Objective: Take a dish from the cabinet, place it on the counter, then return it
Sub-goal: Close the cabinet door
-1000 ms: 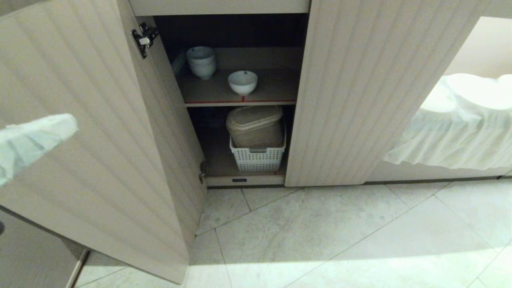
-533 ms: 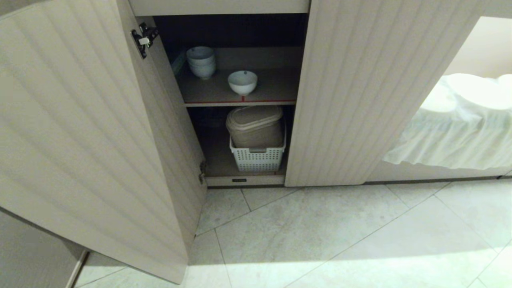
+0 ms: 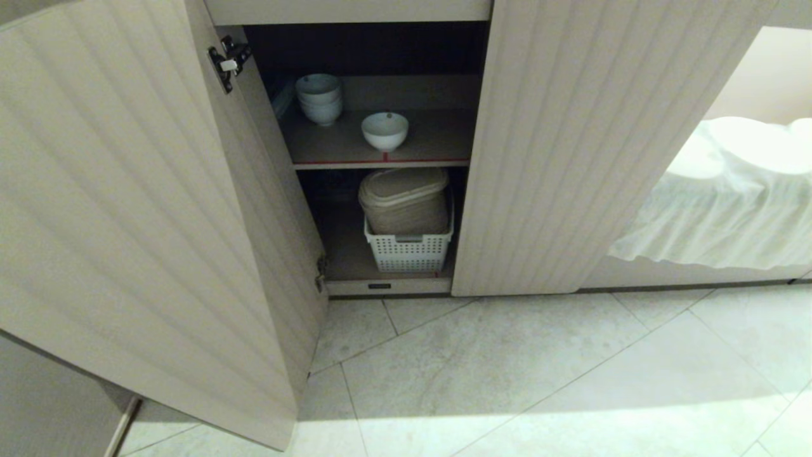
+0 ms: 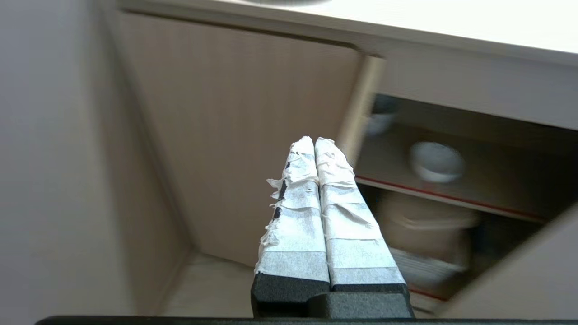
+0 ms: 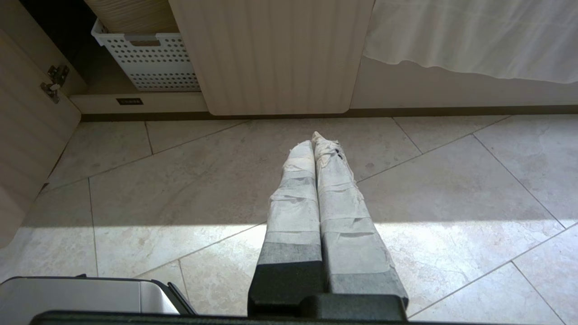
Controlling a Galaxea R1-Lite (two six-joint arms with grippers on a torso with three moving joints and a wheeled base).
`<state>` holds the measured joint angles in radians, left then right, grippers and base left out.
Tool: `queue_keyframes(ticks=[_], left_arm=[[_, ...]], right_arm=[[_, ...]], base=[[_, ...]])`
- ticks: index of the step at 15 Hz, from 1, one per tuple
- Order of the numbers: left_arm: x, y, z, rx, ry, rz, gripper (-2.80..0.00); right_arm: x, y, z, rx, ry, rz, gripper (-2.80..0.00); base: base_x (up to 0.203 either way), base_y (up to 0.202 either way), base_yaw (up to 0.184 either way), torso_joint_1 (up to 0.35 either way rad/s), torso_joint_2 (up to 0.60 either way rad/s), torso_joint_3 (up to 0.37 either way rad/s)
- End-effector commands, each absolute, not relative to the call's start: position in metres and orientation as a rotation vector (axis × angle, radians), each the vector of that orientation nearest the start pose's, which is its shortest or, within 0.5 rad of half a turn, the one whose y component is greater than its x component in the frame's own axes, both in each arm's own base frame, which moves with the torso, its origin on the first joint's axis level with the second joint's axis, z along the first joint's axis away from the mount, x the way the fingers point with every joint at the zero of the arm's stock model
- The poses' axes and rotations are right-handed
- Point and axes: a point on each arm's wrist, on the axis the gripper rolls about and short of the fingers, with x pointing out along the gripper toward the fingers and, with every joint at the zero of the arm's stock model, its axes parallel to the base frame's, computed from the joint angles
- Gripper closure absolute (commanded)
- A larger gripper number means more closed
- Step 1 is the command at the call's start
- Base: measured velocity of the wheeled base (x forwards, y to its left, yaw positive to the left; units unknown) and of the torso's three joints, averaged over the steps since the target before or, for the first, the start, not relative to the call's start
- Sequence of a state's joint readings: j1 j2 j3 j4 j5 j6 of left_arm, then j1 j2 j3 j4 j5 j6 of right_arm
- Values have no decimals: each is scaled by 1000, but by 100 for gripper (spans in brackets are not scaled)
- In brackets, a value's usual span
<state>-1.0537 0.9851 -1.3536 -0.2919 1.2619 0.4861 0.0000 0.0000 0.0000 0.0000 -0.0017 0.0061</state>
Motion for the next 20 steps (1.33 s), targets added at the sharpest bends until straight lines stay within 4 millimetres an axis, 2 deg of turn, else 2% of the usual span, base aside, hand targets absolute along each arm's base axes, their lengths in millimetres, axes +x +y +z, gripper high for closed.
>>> queue_keyframes(ticks=[1, 3, 7, 13, 20], left_arm=[[37, -18, 438, -98, -201, 320, 0], [33, -10, 437, -90, -198, 355, 0], [34, -11, 436, -66, -188, 372, 0], [53, -37, 433, 53, -152, 361, 0], [63, -49, 416, 148, -128, 343, 0]], right_arm=[[-23, 0, 75, 6, 0, -1, 0], [-23, 0, 75, 6, 0, 0, 0], [-23, 0, 75, 6, 0, 0, 0], [-23, 0, 75, 6, 0, -1, 0], [-23, 0, 75, 6, 0, -1, 0]], base=[[0, 0, 0, 0, 0, 0], [0, 0, 0, 0, 0, 0], [0, 0, 0, 0, 0, 0], [0, 0, 0, 0, 0, 0], [0, 0, 0, 0, 0, 0]])
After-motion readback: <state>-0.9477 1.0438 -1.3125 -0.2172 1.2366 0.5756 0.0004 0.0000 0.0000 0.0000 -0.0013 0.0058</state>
